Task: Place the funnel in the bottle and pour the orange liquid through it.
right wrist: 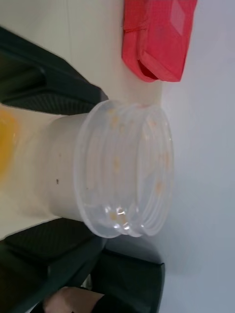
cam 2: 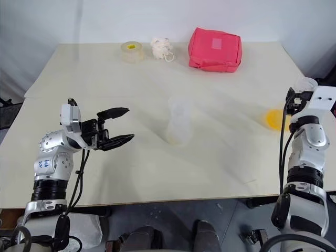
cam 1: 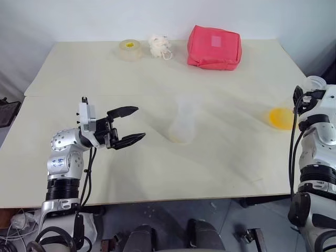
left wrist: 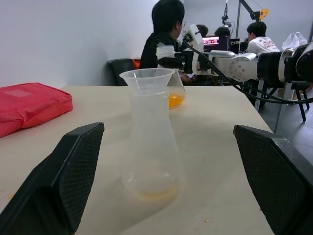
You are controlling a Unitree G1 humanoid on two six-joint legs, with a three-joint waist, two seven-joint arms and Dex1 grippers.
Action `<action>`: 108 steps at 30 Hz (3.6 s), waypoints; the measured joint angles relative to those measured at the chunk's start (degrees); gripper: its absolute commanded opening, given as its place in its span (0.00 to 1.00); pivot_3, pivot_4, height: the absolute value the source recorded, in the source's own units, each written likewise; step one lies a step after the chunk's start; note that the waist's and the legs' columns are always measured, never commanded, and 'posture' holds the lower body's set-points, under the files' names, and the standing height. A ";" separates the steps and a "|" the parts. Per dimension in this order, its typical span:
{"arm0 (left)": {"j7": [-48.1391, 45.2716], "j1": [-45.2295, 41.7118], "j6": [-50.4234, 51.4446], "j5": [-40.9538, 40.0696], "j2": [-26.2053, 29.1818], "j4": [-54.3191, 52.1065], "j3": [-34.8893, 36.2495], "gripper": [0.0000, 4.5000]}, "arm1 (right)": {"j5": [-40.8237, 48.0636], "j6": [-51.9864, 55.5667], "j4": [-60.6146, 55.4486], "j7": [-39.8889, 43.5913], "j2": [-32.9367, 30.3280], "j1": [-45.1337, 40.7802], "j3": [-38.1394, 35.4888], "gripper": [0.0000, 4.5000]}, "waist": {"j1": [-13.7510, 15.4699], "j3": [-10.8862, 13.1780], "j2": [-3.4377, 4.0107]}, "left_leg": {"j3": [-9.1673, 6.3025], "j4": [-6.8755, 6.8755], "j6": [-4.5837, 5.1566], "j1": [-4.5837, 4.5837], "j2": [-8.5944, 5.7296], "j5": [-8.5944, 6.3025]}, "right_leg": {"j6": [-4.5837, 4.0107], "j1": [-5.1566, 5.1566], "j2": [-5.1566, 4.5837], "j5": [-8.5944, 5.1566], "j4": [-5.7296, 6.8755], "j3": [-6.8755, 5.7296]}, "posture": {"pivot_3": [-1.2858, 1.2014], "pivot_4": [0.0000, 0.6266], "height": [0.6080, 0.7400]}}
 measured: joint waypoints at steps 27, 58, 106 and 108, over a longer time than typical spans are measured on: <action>-11.73 -10.82 -5.50 0.38 -1.12 18.11 -1.64 1.00 | -31.94 12.03 -53.95 2.08 0.00 6.25 33.49 0.54 | -0.17 0.15 0.28 | 0.08 0.22 -0.01 -0.82 -0.24 0.01 | 0.00 -0.75 0.04 0.00 0.12 -0.25 | 0.52 0.24 1.00; -11.59 -10.31 -4.30 0.24 -1.43 17.58 -1.51 1.00 | -60.07 -12.96 -41.59 -6.16 -5.74 -3.54 38.55 0.54 | -1.46 0.15 0.28 | 0.01 0.13 -0.02 -0.82 -0.22 0.01 | 0.00 -0.76 0.02 0.00 0.14 -0.31 | 0.52 0.24 1.00; -10.21 -10.41 -3.82 0.25 -1.53 17.64 -1.52 1.00 | -70.63 -25.47 -31.60 -16.51 -7.47 -11.39 42.82 0.54 | -1.54 0.15 0.28 | 0.02 0.14 -0.02 -0.81 -0.20 0.02 | 0.00 -0.77 0.02 0.00 0.19 -0.31 | 0.52 0.24 1.00; -10.20 -10.42 -3.82 0.25 -1.53 17.64 -1.52 1.00 | -70.90 -25.61 -31.41 -16.95 -7.47 -11.41 42.84 0.54 | -1.53 0.15 0.28 | 0.02 0.14 -0.02 -0.81 -0.19 0.02 | 0.00 -0.77 0.02 0.00 0.19 -0.31 | 0.52 0.24 1.00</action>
